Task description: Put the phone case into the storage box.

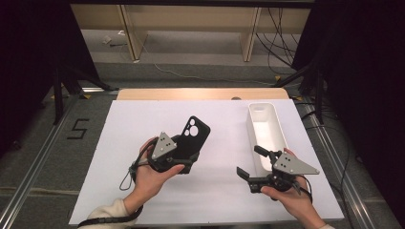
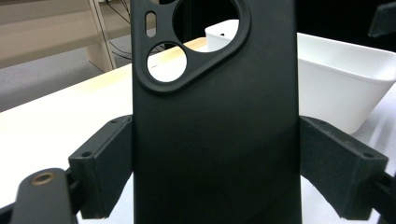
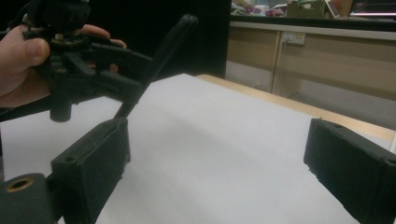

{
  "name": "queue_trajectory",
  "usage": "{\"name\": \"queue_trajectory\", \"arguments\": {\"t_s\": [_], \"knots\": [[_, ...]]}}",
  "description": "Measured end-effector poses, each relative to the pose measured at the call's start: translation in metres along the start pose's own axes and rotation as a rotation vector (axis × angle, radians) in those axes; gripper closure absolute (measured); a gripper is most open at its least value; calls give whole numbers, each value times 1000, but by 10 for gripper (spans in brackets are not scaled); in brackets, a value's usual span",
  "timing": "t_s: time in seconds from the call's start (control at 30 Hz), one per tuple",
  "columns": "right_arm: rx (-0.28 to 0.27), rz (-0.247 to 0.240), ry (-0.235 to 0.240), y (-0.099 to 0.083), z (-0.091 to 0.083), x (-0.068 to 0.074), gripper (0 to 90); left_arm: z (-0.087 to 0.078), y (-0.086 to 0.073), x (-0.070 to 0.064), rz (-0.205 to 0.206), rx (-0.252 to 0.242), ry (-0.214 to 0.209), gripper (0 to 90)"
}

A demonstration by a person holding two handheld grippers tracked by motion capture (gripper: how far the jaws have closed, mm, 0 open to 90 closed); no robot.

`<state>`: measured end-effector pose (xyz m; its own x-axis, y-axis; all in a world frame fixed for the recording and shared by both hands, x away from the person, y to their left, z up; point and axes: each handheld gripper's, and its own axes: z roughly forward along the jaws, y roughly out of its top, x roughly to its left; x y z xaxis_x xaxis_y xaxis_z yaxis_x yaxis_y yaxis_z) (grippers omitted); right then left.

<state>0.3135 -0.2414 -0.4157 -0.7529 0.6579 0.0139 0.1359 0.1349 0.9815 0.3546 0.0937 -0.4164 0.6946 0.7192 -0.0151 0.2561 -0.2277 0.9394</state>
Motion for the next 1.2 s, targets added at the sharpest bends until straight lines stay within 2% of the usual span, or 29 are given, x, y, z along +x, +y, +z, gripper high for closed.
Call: {"name": "queue_trajectory", "arguments": {"t_s": [0.43, 0.7, 1.2], "knots": [[-34, 2, 6, 24, 22, -6, 90, 2, 0, -7, 12, -1, 0, 146], [-43, 12, 30, 36, 48, -5, 97, 5, -1, -10, 21, 4, -8, 146], [-65, 10, 66, 54, 81, -2, 103, 7, -1, -14, 42, 6, -16, 146]]}}
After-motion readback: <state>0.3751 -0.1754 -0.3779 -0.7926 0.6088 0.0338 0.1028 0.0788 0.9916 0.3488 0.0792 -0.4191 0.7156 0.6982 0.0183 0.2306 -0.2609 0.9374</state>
